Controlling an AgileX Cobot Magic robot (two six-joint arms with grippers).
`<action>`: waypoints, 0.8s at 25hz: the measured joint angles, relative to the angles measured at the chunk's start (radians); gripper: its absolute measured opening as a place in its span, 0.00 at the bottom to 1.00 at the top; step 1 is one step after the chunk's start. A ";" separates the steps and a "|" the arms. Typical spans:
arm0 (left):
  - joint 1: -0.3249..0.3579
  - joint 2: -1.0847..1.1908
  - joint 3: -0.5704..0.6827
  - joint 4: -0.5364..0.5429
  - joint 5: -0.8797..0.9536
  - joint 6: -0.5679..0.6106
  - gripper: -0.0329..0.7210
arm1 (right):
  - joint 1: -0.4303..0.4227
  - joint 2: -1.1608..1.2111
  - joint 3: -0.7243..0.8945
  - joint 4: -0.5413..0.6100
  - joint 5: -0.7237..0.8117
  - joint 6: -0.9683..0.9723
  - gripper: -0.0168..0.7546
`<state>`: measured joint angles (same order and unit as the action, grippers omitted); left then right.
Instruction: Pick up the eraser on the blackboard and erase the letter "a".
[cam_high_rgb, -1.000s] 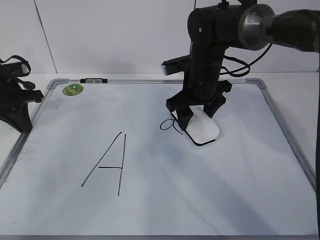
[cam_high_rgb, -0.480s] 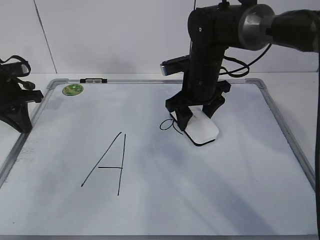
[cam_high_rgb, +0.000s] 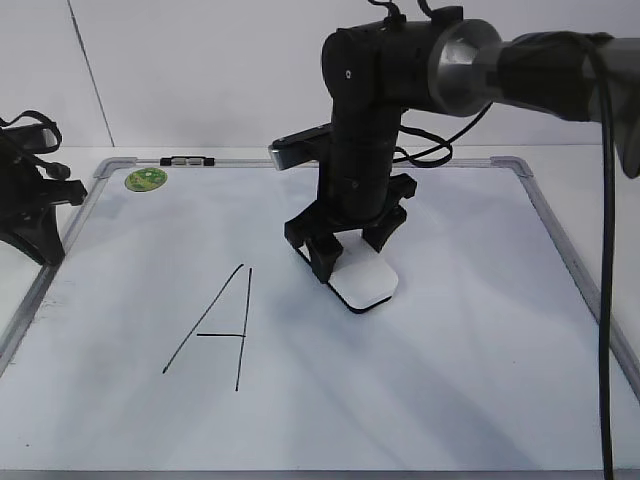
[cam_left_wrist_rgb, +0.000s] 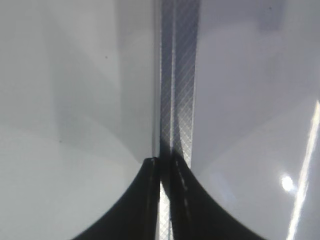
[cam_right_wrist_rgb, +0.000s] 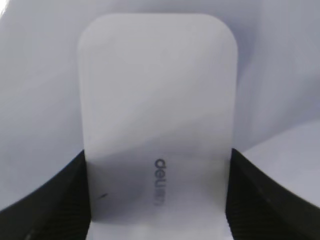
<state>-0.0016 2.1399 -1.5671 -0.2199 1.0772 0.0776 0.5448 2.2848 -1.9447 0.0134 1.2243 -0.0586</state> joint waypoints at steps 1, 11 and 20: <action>0.000 0.000 0.000 0.000 0.000 0.000 0.08 | 0.005 0.000 0.000 0.000 0.000 -0.001 0.71; 0.000 0.000 0.000 -0.002 0.002 0.002 0.08 | -0.001 0.000 0.000 -0.037 0.000 0.029 0.71; 0.000 0.000 0.000 -0.008 0.002 0.002 0.08 | -0.108 0.002 -0.006 -0.031 0.000 0.051 0.71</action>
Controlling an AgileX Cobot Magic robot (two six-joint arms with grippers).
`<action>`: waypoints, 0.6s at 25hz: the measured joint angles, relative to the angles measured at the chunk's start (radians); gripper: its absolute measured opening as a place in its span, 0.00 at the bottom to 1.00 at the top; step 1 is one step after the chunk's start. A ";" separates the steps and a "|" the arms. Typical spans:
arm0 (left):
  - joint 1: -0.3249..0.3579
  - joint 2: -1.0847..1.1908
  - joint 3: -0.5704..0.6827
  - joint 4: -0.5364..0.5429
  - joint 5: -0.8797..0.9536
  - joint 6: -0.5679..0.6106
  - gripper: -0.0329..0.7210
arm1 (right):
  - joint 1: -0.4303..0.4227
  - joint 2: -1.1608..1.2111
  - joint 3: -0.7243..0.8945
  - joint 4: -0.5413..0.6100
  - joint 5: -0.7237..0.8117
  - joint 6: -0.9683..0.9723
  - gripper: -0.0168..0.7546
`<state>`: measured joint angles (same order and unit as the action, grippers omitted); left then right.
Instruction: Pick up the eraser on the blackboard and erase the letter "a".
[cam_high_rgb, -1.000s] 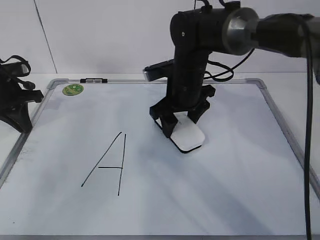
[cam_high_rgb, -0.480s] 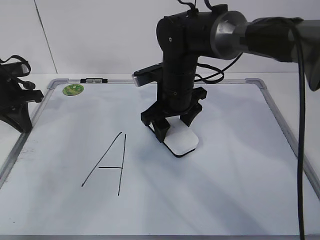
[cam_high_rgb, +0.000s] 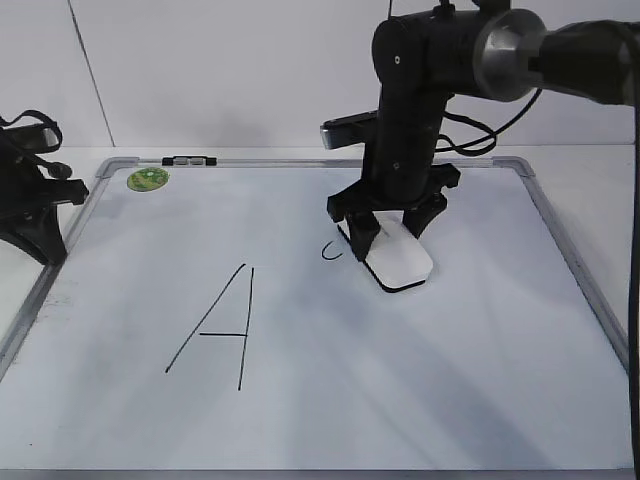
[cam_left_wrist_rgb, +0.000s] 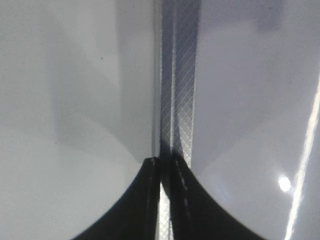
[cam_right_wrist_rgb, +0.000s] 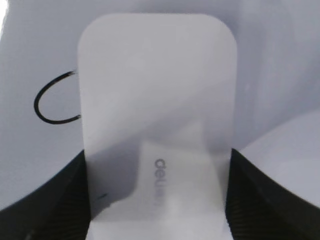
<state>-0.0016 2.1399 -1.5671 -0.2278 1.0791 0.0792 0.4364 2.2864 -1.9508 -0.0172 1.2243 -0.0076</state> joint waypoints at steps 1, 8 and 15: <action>0.000 0.000 0.000 -0.001 0.000 0.001 0.08 | -0.005 0.000 0.000 0.000 0.000 0.001 0.71; 0.000 0.000 0.000 -0.003 0.000 0.002 0.08 | -0.003 0.000 0.000 0.023 0.000 -0.005 0.71; 0.000 0.000 0.000 -0.003 0.000 0.002 0.08 | 0.036 0.008 -0.002 -0.017 0.005 -0.020 0.71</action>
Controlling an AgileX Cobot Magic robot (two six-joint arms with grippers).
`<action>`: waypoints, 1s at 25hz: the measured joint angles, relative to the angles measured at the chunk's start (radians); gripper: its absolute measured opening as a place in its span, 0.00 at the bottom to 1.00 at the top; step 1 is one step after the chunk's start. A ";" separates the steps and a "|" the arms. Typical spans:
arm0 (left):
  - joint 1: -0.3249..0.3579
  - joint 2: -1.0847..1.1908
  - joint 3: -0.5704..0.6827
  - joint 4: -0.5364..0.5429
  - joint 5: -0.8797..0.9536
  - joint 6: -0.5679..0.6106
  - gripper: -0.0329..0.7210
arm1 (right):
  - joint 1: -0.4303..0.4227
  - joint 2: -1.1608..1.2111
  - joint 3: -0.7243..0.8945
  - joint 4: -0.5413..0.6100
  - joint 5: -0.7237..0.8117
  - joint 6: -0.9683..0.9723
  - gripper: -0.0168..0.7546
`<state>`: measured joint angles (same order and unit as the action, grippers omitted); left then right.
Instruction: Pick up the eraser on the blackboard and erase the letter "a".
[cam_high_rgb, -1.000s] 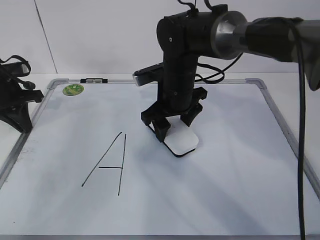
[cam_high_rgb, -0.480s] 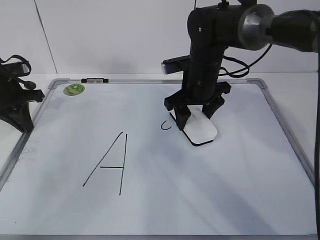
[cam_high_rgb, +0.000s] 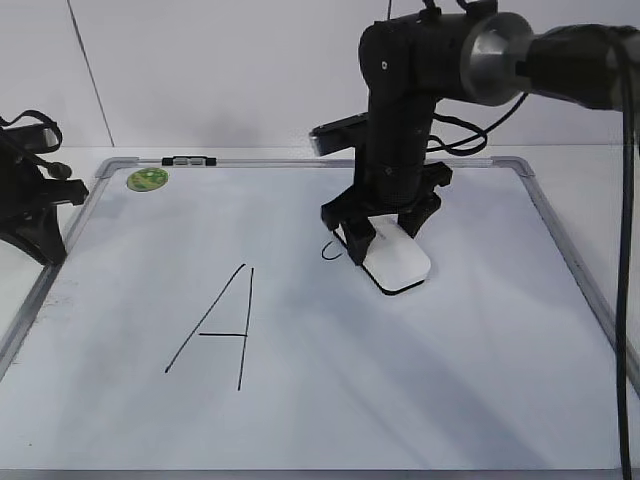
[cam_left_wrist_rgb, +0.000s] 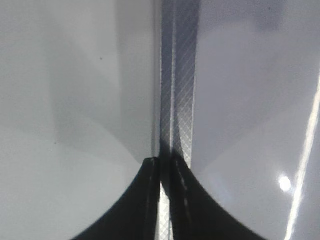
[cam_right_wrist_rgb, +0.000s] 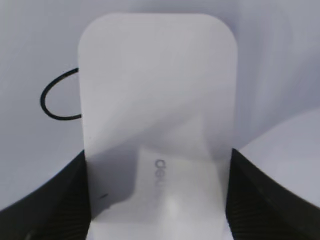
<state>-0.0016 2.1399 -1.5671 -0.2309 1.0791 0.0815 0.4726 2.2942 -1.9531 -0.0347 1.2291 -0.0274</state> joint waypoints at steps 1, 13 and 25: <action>0.000 0.000 0.000 0.002 0.000 0.000 0.08 | 0.008 0.002 -0.001 -0.007 0.000 0.000 0.71; 0.000 0.000 0.000 0.002 0.000 0.000 0.09 | 0.090 0.007 -0.007 -0.006 0.000 -0.010 0.71; 0.000 0.000 0.000 0.002 0.000 0.000 0.09 | 0.160 0.007 -0.009 0.057 0.000 -0.023 0.71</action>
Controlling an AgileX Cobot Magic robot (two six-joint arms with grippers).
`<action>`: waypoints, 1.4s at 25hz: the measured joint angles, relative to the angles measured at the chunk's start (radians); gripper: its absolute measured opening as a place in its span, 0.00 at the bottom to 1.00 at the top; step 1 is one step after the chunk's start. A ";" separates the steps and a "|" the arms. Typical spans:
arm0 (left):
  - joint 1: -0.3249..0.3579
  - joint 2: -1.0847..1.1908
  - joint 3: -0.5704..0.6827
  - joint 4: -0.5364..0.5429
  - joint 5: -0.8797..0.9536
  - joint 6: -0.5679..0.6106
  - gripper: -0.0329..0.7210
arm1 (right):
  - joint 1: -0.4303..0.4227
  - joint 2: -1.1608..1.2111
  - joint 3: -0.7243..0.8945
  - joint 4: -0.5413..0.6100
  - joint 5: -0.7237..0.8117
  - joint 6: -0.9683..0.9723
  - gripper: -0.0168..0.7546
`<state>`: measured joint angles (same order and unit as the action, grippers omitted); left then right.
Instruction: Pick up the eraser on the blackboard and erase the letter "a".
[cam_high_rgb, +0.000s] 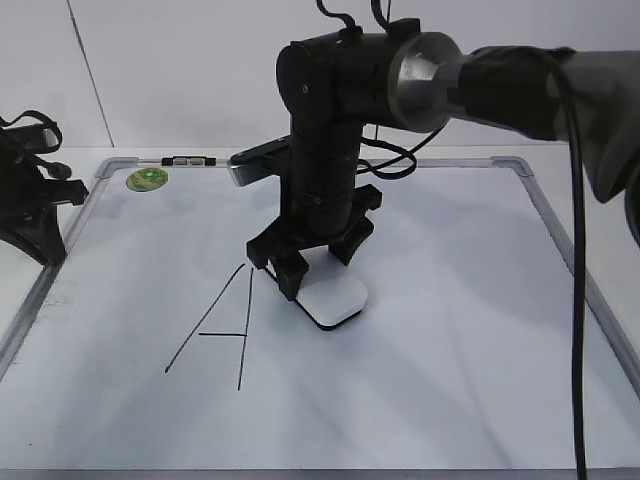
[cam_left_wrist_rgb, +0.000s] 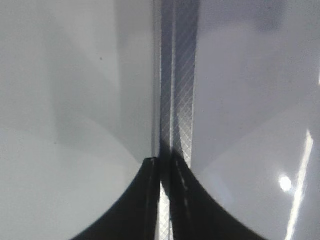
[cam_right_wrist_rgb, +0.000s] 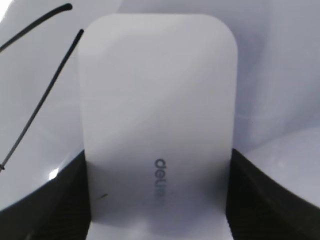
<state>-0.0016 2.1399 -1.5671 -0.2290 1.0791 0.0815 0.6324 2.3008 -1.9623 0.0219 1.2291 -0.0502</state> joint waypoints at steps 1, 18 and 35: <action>0.000 0.000 0.000 0.000 0.000 0.000 0.09 | 0.003 0.000 0.000 0.000 0.000 -0.002 0.71; 0.000 0.000 0.000 -0.008 -0.002 0.001 0.09 | -0.102 0.000 0.000 -0.022 -0.006 0.050 0.71; 0.000 0.002 0.000 -0.032 -0.004 0.002 0.09 | -0.180 -0.173 -0.003 -0.149 -0.003 0.145 0.71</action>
<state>-0.0016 2.1419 -1.5671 -0.2614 1.0756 0.0838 0.4528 2.1281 -1.9655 -0.1268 1.2256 0.0946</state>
